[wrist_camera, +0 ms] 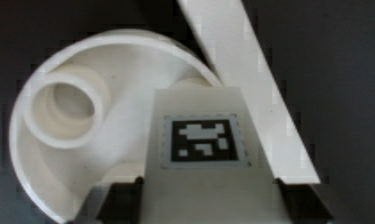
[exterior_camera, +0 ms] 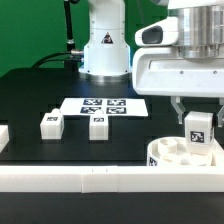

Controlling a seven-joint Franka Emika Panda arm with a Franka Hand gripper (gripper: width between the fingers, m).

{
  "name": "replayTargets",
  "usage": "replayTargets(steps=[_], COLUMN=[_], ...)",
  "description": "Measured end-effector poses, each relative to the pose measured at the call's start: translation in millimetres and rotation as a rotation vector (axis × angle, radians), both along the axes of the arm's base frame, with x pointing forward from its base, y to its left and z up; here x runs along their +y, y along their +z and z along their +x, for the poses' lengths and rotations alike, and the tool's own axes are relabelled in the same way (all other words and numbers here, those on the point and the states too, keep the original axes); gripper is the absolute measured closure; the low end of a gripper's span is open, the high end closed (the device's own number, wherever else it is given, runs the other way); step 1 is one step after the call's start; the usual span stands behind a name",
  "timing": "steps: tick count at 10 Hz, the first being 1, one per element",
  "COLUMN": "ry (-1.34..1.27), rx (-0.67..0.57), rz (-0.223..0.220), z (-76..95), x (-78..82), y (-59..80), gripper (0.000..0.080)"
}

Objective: Assemble stool

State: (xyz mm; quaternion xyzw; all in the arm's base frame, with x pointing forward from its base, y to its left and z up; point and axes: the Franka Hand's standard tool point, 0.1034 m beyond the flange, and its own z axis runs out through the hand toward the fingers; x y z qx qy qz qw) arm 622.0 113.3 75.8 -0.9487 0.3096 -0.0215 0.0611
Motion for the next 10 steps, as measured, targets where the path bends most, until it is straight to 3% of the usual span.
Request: replayTargets(steps=[5,10], ry=[-0.517,-1.037], rx=[0.07,0.14], rz=[0.059,0.151], z=[-2.5,-2.5], x=[2.3,7.1], y=[-0.9,-2.0], gripper=[0.0461,0.0461])
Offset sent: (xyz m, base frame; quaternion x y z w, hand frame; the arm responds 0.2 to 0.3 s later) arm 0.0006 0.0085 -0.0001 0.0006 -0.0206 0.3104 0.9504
